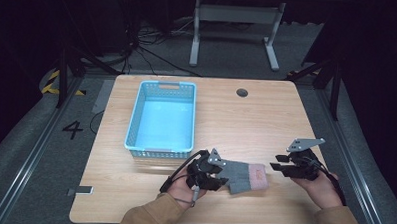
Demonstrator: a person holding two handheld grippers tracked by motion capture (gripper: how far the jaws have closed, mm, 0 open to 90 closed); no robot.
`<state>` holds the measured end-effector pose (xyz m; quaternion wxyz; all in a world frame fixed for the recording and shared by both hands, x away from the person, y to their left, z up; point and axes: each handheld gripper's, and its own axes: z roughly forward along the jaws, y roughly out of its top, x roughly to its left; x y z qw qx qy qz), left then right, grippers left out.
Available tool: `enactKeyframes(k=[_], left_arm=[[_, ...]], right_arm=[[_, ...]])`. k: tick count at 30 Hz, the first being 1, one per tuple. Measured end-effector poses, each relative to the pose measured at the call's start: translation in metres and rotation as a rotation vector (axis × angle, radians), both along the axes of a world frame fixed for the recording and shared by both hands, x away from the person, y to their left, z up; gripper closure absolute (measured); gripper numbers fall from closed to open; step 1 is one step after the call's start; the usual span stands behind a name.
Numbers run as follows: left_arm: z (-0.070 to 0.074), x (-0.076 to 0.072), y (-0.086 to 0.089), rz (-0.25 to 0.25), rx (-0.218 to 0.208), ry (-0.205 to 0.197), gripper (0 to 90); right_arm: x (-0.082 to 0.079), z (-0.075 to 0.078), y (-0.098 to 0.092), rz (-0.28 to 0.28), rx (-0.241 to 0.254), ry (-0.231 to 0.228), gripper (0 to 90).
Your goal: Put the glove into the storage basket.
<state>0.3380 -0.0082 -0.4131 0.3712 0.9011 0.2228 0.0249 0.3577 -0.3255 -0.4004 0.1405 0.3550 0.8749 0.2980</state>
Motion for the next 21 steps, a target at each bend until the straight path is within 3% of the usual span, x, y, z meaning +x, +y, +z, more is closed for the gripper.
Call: enactKeyframes(k=[3,13,21], left_arm=[[0.002,-0.001,-0.004,0.011,-0.005,-0.015,56.7],[0.001,0.007,-0.016,0.066,-0.099,0.028,51.7],[-0.012,0.007,-0.034,0.063,-0.098,-0.008,50.2]], right_arm=[[0.000,0.001,-0.002,-0.004,0.005,-0.005,60.7],[0.003,0.005,-0.009,-0.024,0.039,-0.008,59.7],[0.005,0.006,-0.008,-0.021,0.052,-0.008,58.7]])
